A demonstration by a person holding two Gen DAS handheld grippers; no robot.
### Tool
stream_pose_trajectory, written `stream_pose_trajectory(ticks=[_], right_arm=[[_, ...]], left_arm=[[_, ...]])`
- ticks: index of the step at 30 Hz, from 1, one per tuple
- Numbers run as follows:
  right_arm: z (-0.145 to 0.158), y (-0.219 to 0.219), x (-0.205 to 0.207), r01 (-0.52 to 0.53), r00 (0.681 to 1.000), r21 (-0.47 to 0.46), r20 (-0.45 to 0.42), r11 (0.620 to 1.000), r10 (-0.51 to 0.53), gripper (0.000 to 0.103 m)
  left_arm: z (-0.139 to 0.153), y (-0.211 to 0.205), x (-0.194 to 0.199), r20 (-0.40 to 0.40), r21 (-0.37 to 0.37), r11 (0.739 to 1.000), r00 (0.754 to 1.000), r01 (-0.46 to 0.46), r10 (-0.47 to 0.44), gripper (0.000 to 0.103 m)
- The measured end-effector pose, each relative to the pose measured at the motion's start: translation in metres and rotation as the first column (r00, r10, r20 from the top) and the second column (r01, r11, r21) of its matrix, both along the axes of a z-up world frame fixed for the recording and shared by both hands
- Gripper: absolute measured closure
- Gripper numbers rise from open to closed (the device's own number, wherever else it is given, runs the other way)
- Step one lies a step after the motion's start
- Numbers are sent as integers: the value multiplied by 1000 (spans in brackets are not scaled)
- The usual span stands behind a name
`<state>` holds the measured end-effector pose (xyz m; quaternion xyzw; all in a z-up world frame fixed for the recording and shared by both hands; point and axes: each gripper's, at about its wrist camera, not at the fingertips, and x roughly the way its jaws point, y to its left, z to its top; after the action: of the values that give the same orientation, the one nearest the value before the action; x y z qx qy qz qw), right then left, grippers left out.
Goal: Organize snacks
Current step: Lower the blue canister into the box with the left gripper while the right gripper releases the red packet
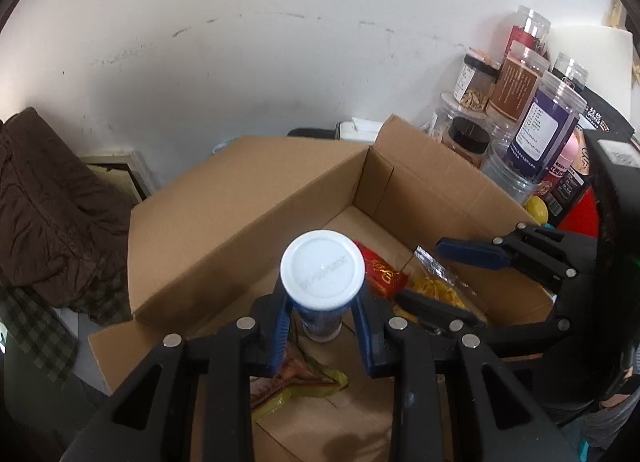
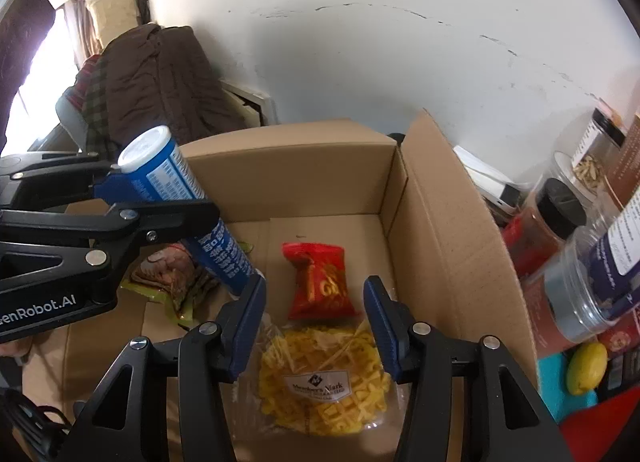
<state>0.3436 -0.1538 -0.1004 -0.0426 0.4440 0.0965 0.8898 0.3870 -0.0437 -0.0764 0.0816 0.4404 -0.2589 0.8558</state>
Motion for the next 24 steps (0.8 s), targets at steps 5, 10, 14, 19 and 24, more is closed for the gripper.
stream_pose_trajectory(ticks=[5, 10, 14, 19, 24], right_arm=[[15, -4, -10, 2, 1000, -4, 27, 1000, -2, 46], [32, -4, -21, 0, 998, -6, 55, 1000, 1, 46], [50, 0, -33, -3, 996, -10, 87, 1000, 4, 46], [73, 5, -51, -8, 991, -24, 131, 1000, 11, 46], [104, 8, -78, -8, 981, -27, 195, 1000, 13, 41]], left_arm=[[9, 3, -8, 30, -5, 1000, 999, -21, 21, 75], [30, 8, -21, 76, -10, 999, 996, -45, 45, 75], [50, 13, -35, 112, -32, 998, 992, -51, 55, 75], [81, 19, -57, 182, -46, 997, 981, -59, 66, 75], [113, 28, -84, 241, -73, 995, 967, -68, 83, 75]])
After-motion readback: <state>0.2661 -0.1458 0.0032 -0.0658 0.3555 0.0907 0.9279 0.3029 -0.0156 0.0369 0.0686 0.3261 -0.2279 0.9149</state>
